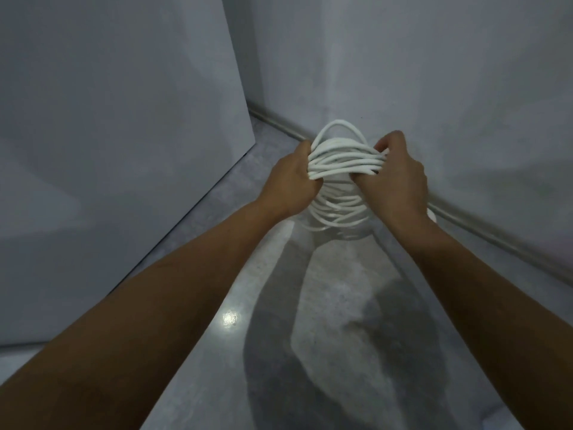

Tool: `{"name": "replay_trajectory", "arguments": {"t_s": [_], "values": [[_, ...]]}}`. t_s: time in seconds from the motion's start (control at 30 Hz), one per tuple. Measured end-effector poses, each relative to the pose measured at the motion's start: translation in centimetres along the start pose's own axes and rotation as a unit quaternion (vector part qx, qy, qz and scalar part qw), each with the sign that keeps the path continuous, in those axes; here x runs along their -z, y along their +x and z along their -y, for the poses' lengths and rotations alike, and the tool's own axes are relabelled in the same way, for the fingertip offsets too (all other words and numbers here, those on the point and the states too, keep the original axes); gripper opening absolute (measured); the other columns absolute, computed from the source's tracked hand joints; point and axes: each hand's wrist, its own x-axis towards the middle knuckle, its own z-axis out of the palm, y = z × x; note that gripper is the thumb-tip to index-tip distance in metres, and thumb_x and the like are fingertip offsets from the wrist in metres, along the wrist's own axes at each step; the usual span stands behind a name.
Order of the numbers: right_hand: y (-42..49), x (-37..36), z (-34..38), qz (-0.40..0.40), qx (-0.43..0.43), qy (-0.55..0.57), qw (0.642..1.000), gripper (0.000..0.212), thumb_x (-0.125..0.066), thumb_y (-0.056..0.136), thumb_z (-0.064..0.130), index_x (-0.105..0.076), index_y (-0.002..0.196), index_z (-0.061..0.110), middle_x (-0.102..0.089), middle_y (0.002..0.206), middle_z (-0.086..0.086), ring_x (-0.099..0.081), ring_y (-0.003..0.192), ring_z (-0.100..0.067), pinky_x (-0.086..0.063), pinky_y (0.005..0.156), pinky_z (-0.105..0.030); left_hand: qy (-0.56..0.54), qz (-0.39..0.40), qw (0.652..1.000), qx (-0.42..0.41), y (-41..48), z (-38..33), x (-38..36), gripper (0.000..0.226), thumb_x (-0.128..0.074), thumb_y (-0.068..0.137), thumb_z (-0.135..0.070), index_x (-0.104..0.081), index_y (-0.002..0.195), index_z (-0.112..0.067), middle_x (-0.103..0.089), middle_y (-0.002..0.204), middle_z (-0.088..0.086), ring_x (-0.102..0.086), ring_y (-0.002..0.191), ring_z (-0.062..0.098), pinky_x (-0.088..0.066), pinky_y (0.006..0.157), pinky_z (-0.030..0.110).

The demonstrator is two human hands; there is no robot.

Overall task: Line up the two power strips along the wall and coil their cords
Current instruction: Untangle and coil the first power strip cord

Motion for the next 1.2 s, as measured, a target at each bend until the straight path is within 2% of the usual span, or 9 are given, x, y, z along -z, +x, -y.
{"name": "replay_trajectory", "arguments": {"t_s": [0.1, 0.23, 0.4, 0.5, 0.67, 0.8, 1.0, 1.1, 1.2], "values": [[-0.1, 0.2, -0.5, -0.021, 0.136, -0.215, 0.967, 0.038, -0.064, 0.082, 0.041, -0.047, 0.106, 0.016, -0.060, 0.095, -0.005, -0.050, 0.089, -0.027, -0.032, 0.063, -0.034, 0.040, 0.027, 0.998, -0.032, -0.4, 0.0, 0.1, 0.009, -0.054, 0.090, -0.014, -0.045, 0.091, -0.016, -0.055, 0.077, -0.005, -0.051, 0.071, 0.014, -0.034, 0.055, 0.016], [1.3, 1.0, -0.8, 0.092, 0.195, -0.153, 0.964, 0.074, -0.069, 0.076, 0.033, -0.039, 0.140, 0.013, -0.055, 0.128, -0.011, -0.045, 0.121, -0.033, -0.044, 0.087, -0.043, -0.002, 0.017, 0.999, -0.042, -1.1, -0.3, 0.1, 0.015, -0.055, 0.091, -0.013, -0.044, 0.093, -0.023, -0.050, 0.072, -0.016, -0.048, 0.064, 0.001, -0.036, 0.056, 0.007], [2.5, 2.1, 0.5, 0.157, 0.239, -0.080, 0.955, 0.032, -0.068, 0.077, 0.017, -0.051, 0.104, 0.012, -0.062, 0.084, -0.004, -0.057, 0.075, -0.027, -0.035, 0.067, -0.030, -0.011, 0.011, 1.000, -0.027, -0.8, -0.2, 0.5, 0.010, -0.054, 0.089, -0.013, -0.046, 0.092, -0.019, -0.055, 0.074, -0.006, -0.054, 0.068, 0.015, -0.040, 0.060, 0.022], [2.9, 2.4, 0.7, 0.198, 0.244, -0.091, 0.945, 0.026, -0.068, 0.078, 0.022, -0.051, 0.097, 0.016, -0.063, 0.079, 0.002, -0.059, 0.073, -0.025, -0.035, 0.067, -0.028, -0.014, 0.009, 0.999, -0.028, -0.9, -0.2, 0.7, 0.016, -0.054, 0.089, -0.010, -0.044, 0.090, -0.022, -0.051, 0.070, -0.012, -0.050, 0.063, 0.004, -0.036, 0.056, 0.010], [4.2, 3.0, 0.5, 0.228, 0.343, -0.210, 0.887, 0.044, -0.057, 0.071, 0.059, -0.046, 0.100, 0.029, -0.056, 0.080, 0.007, -0.057, 0.080, -0.020, -0.032, 0.077, -0.029, -0.015, 0.002, 1.000, -0.022, -1.6, 0.6, 0.5, 0.014, -0.053, 0.093, -0.014, -0.042, 0.088, -0.022, -0.049, 0.069, -0.015, -0.048, 0.062, 0.001, -0.035, 0.055, 0.009], [3.4, 3.7, -0.1, 0.359, 0.295, -0.264, 0.845, 0.059, -0.039, 0.069, 0.087, -0.040, 0.111, 0.045, -0.052, 0.096, 0.010, -0.037, 0.098, -0.015, -0.027, 0.088, -0.032, 0.004, 0.027, 0.998, -0.049, -2.2, 1.8, 0.9, 0.014, -0.054, 0.093, -0.015, -0.042, 0.084, -0.017, -0.049, 0.065, -0.012, -0.046, 0.056, -0.001, -0.034, 0.052, 0.012], [4.2, 4.9, -0.9, 0.476, 0.074, -0.027, 0.876, 0.047, -0.040, 0.093, 0.042, -0.064, 0.111, 0.005, -0.061, 0.092, 0.000, -0.052, 0.090, -0.016, -0.041, 0.091, -0.027, -0.014, 0.037, 0.999, -0.029, -2.5, 2.5, 0.9, 0.012, -0.054, 0.094, -0.016, -0.048, 0.086, -0.010, -0.056, 0.073, 0.002, -0.049, 0.062, 0.008, -0.035, 0.055, 0.013], [4.8, 5.7, -1.0, 0.512, 0.104, -0.088, 0.848, 0.029, -0.055, 0.084, 0.017, -0.071, 0.106, 0.025, -0.069, 0.110, -0.001, -0.061, 0.101, -0.018, -0.043, 0.100, -0.035, -0.006, 0.047, 0.998, -0.041, -2.5, 2.5, 0.7, 0.018, -0.055, 0.093, -0.014, -0.043, 0.079, -0.019, -0.049, 0.064, -0.009, -0.047, 0.056, -0.001, -0.034, 0.053, 0.012], [4.5, 5.5, -1.1, 0.496, 0.179, -0.175, 0.832, 0.035, -0.064, 0.084, 0.012, -0.069, 0.111, 0.034, -0.068, 0.110, 0.011, -0.057, 0.087, 0.009, -0.039, 0.079, -0.003, -0.010, 0.052, 0.998, -0.042, -2.7, 2.5, 0.7, 0.034, -0.054, 0.092, -0.011, -0.036, 0.073, -0.033, -0.046, 0.062, -0.011, -0.046, 0.054, -0.003, -0.034, 0.052, 0.011]]}}
